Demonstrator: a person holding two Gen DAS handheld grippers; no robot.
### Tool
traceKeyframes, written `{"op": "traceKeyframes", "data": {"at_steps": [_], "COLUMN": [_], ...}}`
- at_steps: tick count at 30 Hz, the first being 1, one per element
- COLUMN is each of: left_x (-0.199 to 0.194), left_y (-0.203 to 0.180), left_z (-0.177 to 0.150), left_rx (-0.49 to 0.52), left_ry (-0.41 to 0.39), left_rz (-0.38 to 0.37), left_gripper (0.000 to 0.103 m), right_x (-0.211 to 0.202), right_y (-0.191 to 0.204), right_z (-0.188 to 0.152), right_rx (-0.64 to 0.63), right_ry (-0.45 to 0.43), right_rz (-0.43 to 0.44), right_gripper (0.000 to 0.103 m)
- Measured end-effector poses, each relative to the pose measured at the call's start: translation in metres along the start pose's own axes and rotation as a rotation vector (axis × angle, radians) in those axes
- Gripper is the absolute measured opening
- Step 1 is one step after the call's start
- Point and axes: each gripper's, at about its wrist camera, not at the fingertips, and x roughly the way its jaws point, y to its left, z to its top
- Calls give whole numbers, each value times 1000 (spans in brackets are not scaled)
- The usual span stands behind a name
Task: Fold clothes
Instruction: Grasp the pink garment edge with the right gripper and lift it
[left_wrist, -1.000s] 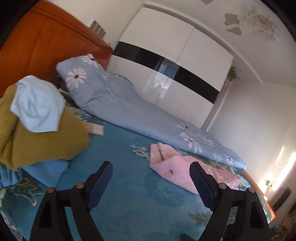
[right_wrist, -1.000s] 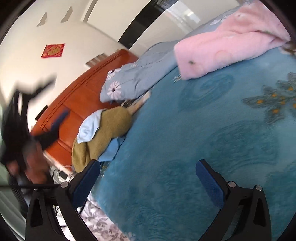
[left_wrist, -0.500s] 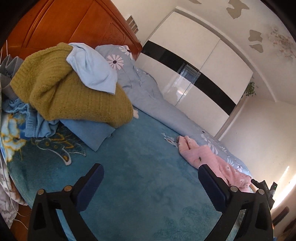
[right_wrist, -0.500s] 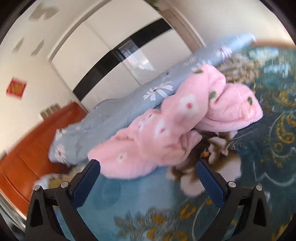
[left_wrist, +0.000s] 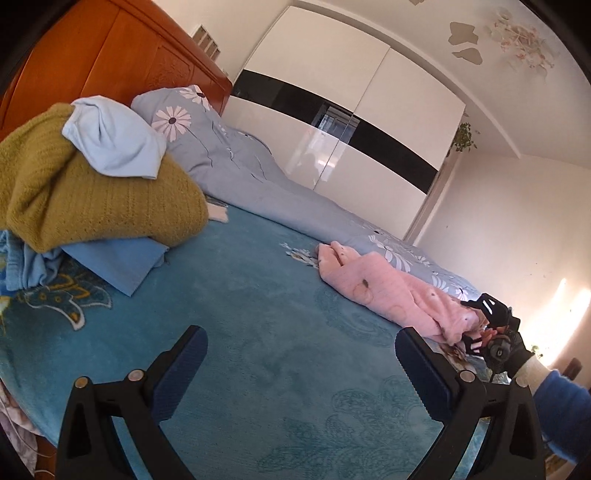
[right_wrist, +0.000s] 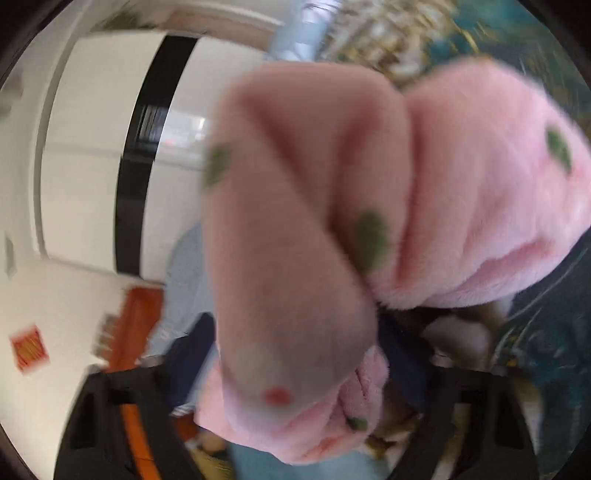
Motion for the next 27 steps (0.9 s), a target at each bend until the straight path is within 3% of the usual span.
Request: {"op": "traceKeyframes", "data": {"at_steps": [3,4,7,14,17,21,23,27], "left_x": [0,0,-4,-13,-7,14,26,45], "left_y": [2,2,-3,-40,-53,-71,-79,-95], "left_z": [4,4,6,20,23,20,19,15], "left_rx": [-1,-5,1,76,78,48,28,-17], "left_ry": [41,43,43,48,53,78,93,120], "left_rz": [-9,-4,5,35,19,-36,-70,-141], "left_gripper": [103,103,103,103,103,103,103,103], "right_x": [-7,-10,-23,-89,-167,-306,-360,-388], "right_y": [11,18,46,87,89,128,166,239], "right_z": [3,3,9,57,102,148,152,126], "right_rx": [-59,-97,-205,-231,-221,-317,-421,-624], "right_ry": [-14,-22,-25,-151,-266,-527,-642,-732], "right_rz": [45,48,24,105,82,-32,-105,-270], "right_gripper": [48,29,16,13,12,12,12,13]}}
